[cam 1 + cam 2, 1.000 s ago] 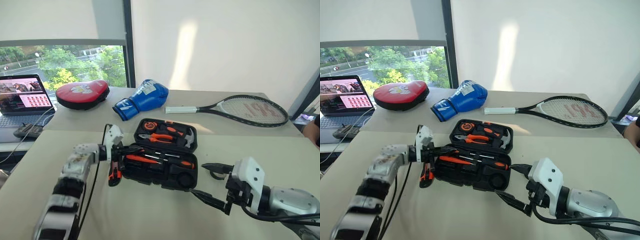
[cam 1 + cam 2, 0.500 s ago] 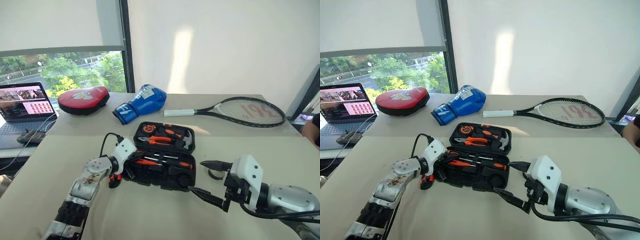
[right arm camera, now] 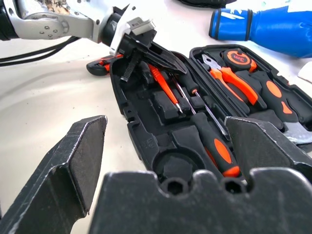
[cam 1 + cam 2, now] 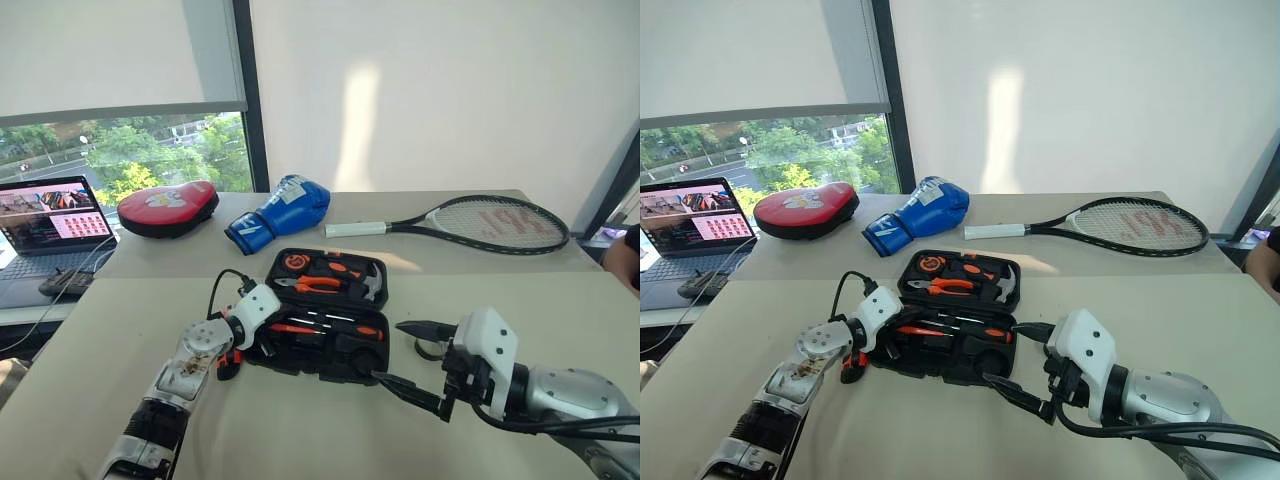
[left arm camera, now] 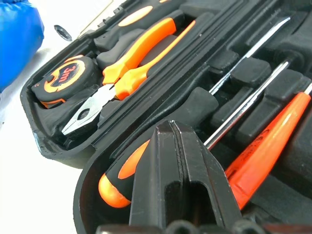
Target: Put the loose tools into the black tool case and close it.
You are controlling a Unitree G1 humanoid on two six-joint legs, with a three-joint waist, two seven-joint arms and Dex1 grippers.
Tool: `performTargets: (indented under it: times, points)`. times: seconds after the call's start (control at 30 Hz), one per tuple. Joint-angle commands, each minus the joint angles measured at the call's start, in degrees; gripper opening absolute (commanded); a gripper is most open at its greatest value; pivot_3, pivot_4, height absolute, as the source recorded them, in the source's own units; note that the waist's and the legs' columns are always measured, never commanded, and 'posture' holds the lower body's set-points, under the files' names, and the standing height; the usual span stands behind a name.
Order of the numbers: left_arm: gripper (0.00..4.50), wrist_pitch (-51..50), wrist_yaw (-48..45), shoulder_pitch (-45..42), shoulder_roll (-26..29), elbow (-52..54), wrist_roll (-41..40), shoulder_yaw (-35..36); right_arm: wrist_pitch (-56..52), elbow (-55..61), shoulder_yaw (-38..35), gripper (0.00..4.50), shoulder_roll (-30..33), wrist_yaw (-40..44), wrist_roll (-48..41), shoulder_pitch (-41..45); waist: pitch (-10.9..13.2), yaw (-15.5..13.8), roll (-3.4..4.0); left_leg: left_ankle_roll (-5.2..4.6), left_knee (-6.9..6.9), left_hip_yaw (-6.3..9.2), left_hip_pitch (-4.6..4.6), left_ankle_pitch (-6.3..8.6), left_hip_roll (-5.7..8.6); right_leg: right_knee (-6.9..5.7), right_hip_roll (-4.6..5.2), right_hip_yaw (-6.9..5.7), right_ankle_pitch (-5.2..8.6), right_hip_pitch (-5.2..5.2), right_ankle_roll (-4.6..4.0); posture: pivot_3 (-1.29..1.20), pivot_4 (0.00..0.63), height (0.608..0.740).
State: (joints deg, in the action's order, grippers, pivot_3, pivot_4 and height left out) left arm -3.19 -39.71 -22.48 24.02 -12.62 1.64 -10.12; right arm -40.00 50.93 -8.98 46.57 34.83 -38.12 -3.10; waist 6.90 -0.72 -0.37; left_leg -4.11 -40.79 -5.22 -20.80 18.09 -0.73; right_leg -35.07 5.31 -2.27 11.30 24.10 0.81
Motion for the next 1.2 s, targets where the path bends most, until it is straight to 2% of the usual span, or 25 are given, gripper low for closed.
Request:
performTargets:
  times: [0.03, 0.4, 0.5, 0.77, 0.93, 1.03, 1.2]
  points:
    - [0.03, 0.66, -0.31, 3.31, -1.2, -3.03, 1.68, -3.23, 1.48, 0.43, -0.02, 4.5, -0.29, 0.11, 0.44, 0.93, -0.01, -0.29, 0.01, -0.01, 0.0, 0.0, -0.03, 0.01, 0.0, 0.0, 0.01, -0.01, 0.01, 0.01, 0.02, 0.0, 0.15, 0.74]
    - [0.03, 8.92, -3.19, 9.65, -0.41, -0.58, -1.44, -1.61, 1.23, 0.35, 0.03, 4.5, -0.54, 0.08, 0.6, 1.14, -0.14, 0.03, 0.22, -0.14, 0.01, -0.01, -0.19, 0.33, 0.01, 0.17, 0.35, -0.05, 0.16, 0.09, 0.07, 0.0, 0.15, 0.74]
    - [0.03, 7.12, -4.2, 10.64, 0.11, 2.21, -2.82, -1.39, 1.26, 0.12, 0.04, 4.5, -0.34, 0.39, 0.63, 1.27, -0.15, 0.09, 0.24, -0.11, 0.06, -0.01, -0.19, 0.39, 0.02, 0.16, 0.35, -0.06, 0.3, 0.12, 0.1, 0.0, 0.15, 0.74]
    - [0.03, -5.76, -7.97, 14.93, 4.07, 22.8, -7.45, -2.84, 1.26, -0.62, 0.37, 4.5, -0.14, 1.29, 0.63, 2.06, -0.05, 0.48, 0.13, 0.1, 0.08, 0.0, -0.23, 0.52, 0.01, 0.16, 0.2, -0.07, 0.59, 0.18, 0.24, 0.0, 0.15, 0.74]
    - [0.03, -25.96, -6.95, 13.43, 3.75, 37.05, -20.78, 0.75, 1.34, -1.04, 0.35, 4.5, -0.03, 2.07, 0.81, 2.22, 0.33, 0.14, -0.17, 0.16, 0.01, 0.0, -0.35, 0.53, 0.02, 0.16, 0.11, -0.06, 0.62, 0.23, 0.26, 0.0, 0.15, 0.74]
    - [0.03, -31.42, -7.75, 12.26, 6.3, 38.84, -22.06, 0.38, 1.41, -1.28, 0.74, 4.5, -0.11, 2.32, 0.95, 2.49, 0.45, -0.06, -0.33, 0.13, -0.04, 0.07, -0.38, 0.54, 0.04, 0.1, 0.08, -0.09, 0.62, 0.22, 0.28, 0.0, 0.15, 0.74]
    - [0.03, -45.93, -1.69, 10.73, 0.8, 38.95, -35.72, 9.21, 1.3, -1.32, 0.98, 4.5, -0.4, 2.32, 0.96, 2.94, 0.61, 0.01, -0.5, -0.04, -0.06, 0.09, -0.34, 0.64, 0.04, 0.03, 0.01, -0.06, 0.61, 0.21, 0.28, 0.0, 0.15, 0.74]
